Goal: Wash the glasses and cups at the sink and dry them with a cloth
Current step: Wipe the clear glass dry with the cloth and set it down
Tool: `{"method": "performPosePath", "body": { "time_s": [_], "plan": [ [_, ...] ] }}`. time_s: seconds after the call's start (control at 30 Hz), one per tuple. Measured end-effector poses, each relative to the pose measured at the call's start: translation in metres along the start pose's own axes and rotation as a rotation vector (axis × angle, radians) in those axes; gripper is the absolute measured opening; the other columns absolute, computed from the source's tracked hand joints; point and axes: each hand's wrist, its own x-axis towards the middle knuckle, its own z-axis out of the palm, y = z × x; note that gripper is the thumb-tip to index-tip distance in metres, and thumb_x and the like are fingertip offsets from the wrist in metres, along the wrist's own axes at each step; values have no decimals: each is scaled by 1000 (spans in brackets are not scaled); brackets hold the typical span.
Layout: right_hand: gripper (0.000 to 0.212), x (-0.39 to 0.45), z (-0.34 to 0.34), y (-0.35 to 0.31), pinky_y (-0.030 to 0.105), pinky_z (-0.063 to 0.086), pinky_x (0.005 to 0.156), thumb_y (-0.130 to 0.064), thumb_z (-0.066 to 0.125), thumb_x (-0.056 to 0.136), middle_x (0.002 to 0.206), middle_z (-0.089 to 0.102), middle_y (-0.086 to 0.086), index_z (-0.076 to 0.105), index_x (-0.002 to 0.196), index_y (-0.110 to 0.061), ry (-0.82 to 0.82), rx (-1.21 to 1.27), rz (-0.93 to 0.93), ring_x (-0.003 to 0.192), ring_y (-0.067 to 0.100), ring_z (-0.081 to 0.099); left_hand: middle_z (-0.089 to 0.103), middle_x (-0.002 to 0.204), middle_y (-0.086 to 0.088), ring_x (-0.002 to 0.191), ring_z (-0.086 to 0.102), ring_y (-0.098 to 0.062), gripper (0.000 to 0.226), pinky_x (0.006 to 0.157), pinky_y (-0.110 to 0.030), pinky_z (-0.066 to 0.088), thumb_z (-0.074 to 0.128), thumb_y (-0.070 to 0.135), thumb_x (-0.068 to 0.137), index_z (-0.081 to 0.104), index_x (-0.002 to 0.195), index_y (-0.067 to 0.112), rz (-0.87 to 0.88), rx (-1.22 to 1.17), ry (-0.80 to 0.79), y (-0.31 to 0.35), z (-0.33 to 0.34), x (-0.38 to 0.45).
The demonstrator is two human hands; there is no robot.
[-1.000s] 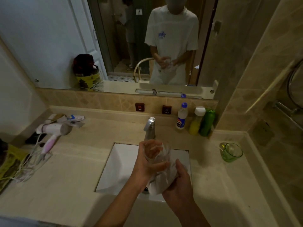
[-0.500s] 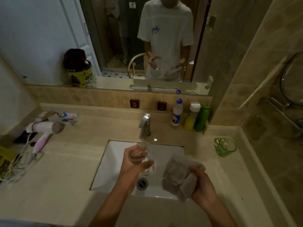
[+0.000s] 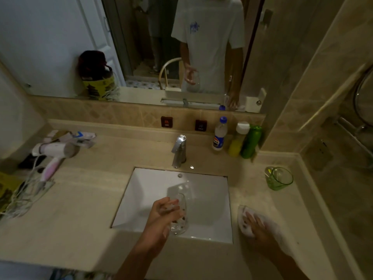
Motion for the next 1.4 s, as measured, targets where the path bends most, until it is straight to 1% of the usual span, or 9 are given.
{"method": "performPosePath", "body": {
  "time_s": [0.03, 0.07, 0.1, 0.2, 0.3, 0.43, 0.77, 1.17, 1.4],
  "plan": [
    [96, 5, 4, 7, 32, 1, 120, -75, 24, 72, 157, -21, -25, -53, 122, -47, -92, -47, 30, 146, -2, -19, 66, 127, -10, 116, 65, -34, 74, 104, -54, 50, 87, 6, 61, 54, 126, 16, -12, -11, 4, 0, 0, 0],
    [130, 7, -1, 4, 34, -1, 120, -78, 19, 63, 152, -25, -23, -15, 136, 25, -200, -79, 37, 146, 2, -21, 67, 127, -12, 113, 67, -35, 74, 103, -55, 51, 88, 7, 61, 54, 127, 15, -15, -15, 1, 0, 0, 0],
    [118, 0, -11, -12, 36, 0, 121, -84, 16, 58, 152, -24, -15, -2, 154, -19, -226, -84, 73, 149, 10, -16, 67, 126, -14, 111, 68, -35, 74, 101, -55, 52, 88, 9, 63, 54, 127, 14, -17, -14, -2, 0, 0, 2],
    [110, 5, -29, -23, 34, 8, 121, -91, 27, 70, 164, 4, -4, 19, 155, -22, -247, 73, 163, 152, 20, 6, 68, 126, -15, 112, 69, -36, 73, 99, -55, 54, 90, 14, 65, 55, 129, 13, -26, -17, -3, 1, 5, 6],
    [39, 5, -57, -54, 12, 30, 108, -20, 51, 99, 149, 45, 3, 52, 138, -19, -109, 314, 160, 139, 18, 39, 71, 118, -22, 108, 69, -42, 67, 83, -50, 57, 86, 11, 69, 56, 128, 9, -35, -55, 30, 5, 17, 12],
    [25, -9, -94, -131, 26, 46, 104, -10, 53, 99, 120, 70, -1, 70, 112, -21, 99, 764, 54, 117, 14, 64, 68, 118, -28, 110, 67, -46, 64, 75, -52, 62, 80, 14, 72, 53, 130, 11, -67, -67, 2, 12, 32, 19],
    [97, -49, -91, -253, 1, 25, 101, -78, 48, 75, 149, 20, -30, 5, 151, -36, 107, 993, -177, 132, -21, 23, 66, 130, -13, 121, 63, -34, 72, 106, -54, 47, 47, 67, 84, 54, 135, 16, -33, -87, -19, 27, 59, 15],
    [93, -2, -101, -185, 34, 56, 89, -61, 92, 35, 117, 65, -7, 54, 116, -36, 294, 1135, -17, 105, 10, 66, 71, 129, -7, 122, 65, -22, 81, 107, -40, 43, 10, 58, 104, 65, 126, 2, -15, 13, -213, 7, 55, 15],
    [83, 29, -83, -146, 35, 52, 92, -7, 91, 57, 122, 64, 2, 47, 126, -20, 273, 1179, 149, 118, 20, 58, 72, 83, -9, 85, 68, -28, 38, 73, -38, 53, 46, 31, 105, 69, 81, 12, 112, 576, 212, -48, 25, 80]
  ]
}}
